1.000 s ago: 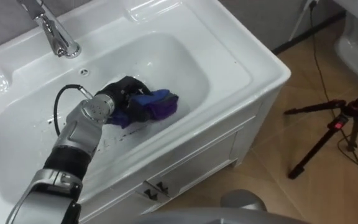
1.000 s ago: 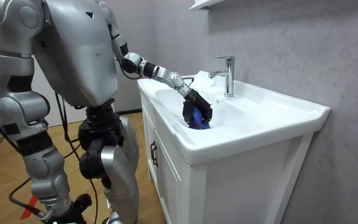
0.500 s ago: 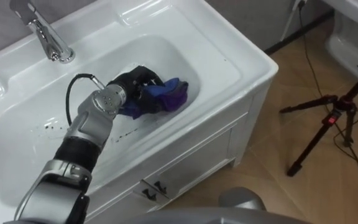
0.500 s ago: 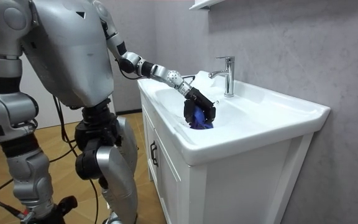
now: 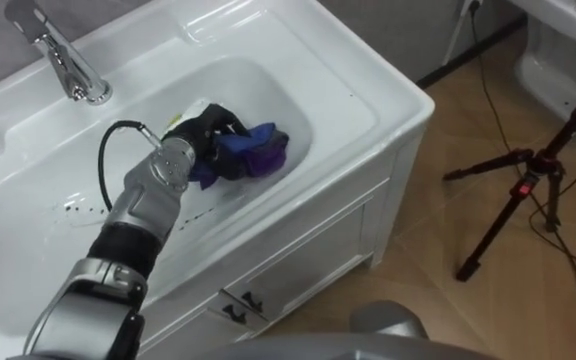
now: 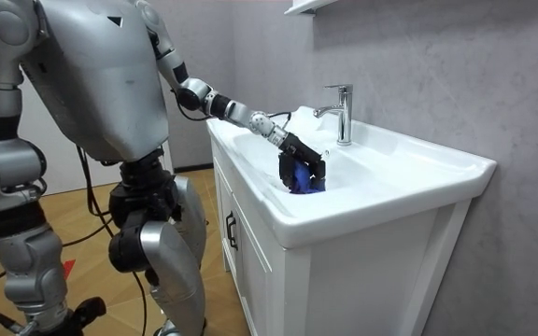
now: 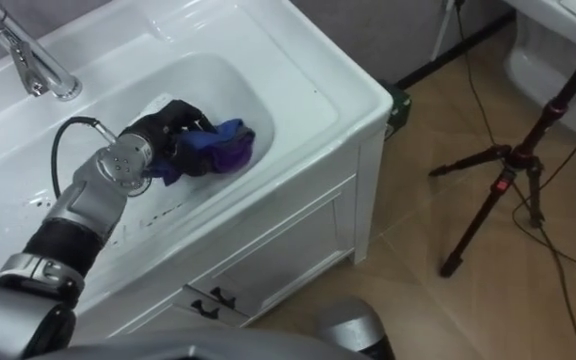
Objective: Wipe basin
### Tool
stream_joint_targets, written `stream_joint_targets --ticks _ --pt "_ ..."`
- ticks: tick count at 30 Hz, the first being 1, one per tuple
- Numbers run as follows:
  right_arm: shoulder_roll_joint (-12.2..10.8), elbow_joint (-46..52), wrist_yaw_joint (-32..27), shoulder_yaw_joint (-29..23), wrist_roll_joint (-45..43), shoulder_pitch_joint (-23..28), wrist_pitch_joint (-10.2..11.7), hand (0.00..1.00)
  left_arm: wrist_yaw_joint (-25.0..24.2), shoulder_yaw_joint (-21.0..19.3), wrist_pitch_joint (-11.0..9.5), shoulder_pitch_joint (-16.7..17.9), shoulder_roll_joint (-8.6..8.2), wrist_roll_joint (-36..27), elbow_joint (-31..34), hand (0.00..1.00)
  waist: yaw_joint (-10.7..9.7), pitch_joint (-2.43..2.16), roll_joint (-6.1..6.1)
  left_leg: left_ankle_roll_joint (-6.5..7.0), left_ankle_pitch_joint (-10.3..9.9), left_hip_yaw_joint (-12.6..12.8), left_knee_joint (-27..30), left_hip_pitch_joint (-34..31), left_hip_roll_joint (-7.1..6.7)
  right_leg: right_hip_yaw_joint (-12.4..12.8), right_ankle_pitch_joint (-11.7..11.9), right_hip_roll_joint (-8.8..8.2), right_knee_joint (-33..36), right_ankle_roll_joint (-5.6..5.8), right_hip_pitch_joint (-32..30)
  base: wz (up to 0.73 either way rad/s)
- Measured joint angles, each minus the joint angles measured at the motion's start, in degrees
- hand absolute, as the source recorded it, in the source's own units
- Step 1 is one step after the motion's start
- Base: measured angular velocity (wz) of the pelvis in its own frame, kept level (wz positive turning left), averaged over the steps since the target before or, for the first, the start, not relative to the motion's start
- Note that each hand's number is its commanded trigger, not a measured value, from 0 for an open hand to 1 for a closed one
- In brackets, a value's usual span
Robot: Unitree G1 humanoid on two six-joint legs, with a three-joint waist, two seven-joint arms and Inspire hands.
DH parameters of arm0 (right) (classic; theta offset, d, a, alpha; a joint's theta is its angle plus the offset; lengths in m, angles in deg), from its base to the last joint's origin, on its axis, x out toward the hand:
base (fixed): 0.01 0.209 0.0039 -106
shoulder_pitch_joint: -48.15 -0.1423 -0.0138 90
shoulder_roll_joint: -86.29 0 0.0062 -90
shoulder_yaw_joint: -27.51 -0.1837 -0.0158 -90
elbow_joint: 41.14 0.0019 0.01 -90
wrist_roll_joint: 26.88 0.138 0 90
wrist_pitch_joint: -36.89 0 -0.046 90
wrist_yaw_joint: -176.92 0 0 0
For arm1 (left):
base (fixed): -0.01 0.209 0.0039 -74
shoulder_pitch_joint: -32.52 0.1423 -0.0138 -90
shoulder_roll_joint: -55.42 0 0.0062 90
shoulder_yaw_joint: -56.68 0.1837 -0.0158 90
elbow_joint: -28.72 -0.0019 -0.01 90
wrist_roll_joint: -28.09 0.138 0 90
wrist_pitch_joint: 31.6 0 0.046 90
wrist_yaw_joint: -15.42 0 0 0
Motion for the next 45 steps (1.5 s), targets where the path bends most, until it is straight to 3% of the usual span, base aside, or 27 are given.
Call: stream_joint_targets --ticks 6,9,12,16,21,25,28,33,35,40,45 --pt "0.0 0.5 -0.1 -0.3 0.0 0.7 -0.1 0.0 3.3 -0.2 -1.0 0.4 1.41 5.5 -4.3 1.0 0.8 -0.15 -1.33 -0.03 0.0 0.1 0.3 -0.1 0.24 0.9 0.1 0.47 0.0 -0.25 -0.1 -0.09" --pt "0.0 0.7 -0.6 -0.5 0.0 0.7 0.0 0.0 4.9 -0.3 -1.4 2.4 2.02 7.5 -4.8 1.0 1.5 -0.43 -2.48 -0.04 0.0 0.0 0.2 0.8 0.26 1.3 0.1 0.64 -0.1 -0.31 0.7 -0.07" --pt "0.1 1.0 -0.7 -0.8 -0.4 0.3 0.1 0.0 6.1 -1.2 -1.7 4.3 2.09 7.6 -5.5 1.0 1.7 -0.56 -2.55 -0.07 0.0 0.0 -0.3 1.4 0.11 1.0 0.0 0.49 -0.2 -0.26 1.2 0.02" --pt "-0.2 2.7 -0.5 -1.9 -4.5 -0.1 0.0 0.0 6.6 -2.3 -1.8 7.0 1.96 12.5 -5.3 1.0 2.9 -1.04 -1.56 -0.27 0.0 -0.2 -1.0 2.3 0.1 0.6 0.1 0.59 -0.8 -0.31 2.0 0.0" --pt "-0.3 4.7 -0.6 -4.1 -6.9 -1.3 0.1 0.0 9.8 -4.8 -2.0 10.9 2.06 17.5 -5.3 1.0 4.0 -1.1 -0.62 -0.38 0.1 -0.7 -0.9 2.6 0.14 -0.8 0.1 0.15 -1.0 -0.57 2.8 0.1" --pt "-0.1 5.6 -1.5 -4.3 -7.1 -2.4 0.0 0.0 11.8 -5.7 -1.3 12.9 2.4 23.3 -5.3 1.0 6.2 -1.51 0.25 -0.64 0.2 -2.0 -1.0 1.9 0.12 -1.4 0.0 0.27 -1.0 -0.58 2.5 0.12" --pt "-0.1 6.1 -1.8 -4.3 -7.0 -2.7 0.0 0.0 12.7 -6.2 -0.8 14.1 2.97 24.8 -5.2 1.0 6.9 -1.55 0.75 -0.85 0.3 -3.2 -1.0 1.7 0.07 -2.3 0.0 -0.31 -1.1 -0.72 2.8 0.19" --pt "0.3 6.3 -1.8 -6.4 -7.2 -3.1 0.0 0.0 13.6 -7.3 0.4 16.4 4.67 27.6 -5.2 1.0 7.5 -1.52 2.0 -1.29 0.6 -3.3 -2.0 1.7 -0.01 -3.4 -0.2 -0.55 -1.0 -0.98 2.5 0.06" --pt "1.2 6.4 -1.9 -6.8 -7.0 -2.8 -0.1 0.0 13.9 -8.9 0.6 18.4 4.84 28.1 -3.9 1.0 7.8 -1.78 2.97 -1.39 0.7 -3.3 -2.3 1.4 -0.04 -3.7 -0.3 -0.67 -1.1 -1.06 2.2 0.0" --pt "1.6 6.4 -1.8 -8.5 -7.1 -2.5 0.0 0.0 13.9 -11.6 0.7 21.8 5.57 31.3 -1.0 1.0 8.3 -2.0 3.35 -1.73 1.0 -3.3 -2.2 1.0 0.09 -3.8 -0.5 -0.5 -1.1 -1.46 1.9 -0.01" --pt "3.5 6.4 -2.1 -8.6 -7.1 -2.6 0.0 0.0 14.2 -11.6 0.7 22.2 5.63 31.2 -0.7 1.0 9.7 -2.13 3.65 -1.79 1.3 -3.4 -2.2 0.9 0.14 -3.9 -0.6 -0.48 -1.0 -1.72 1.7 -0.04"
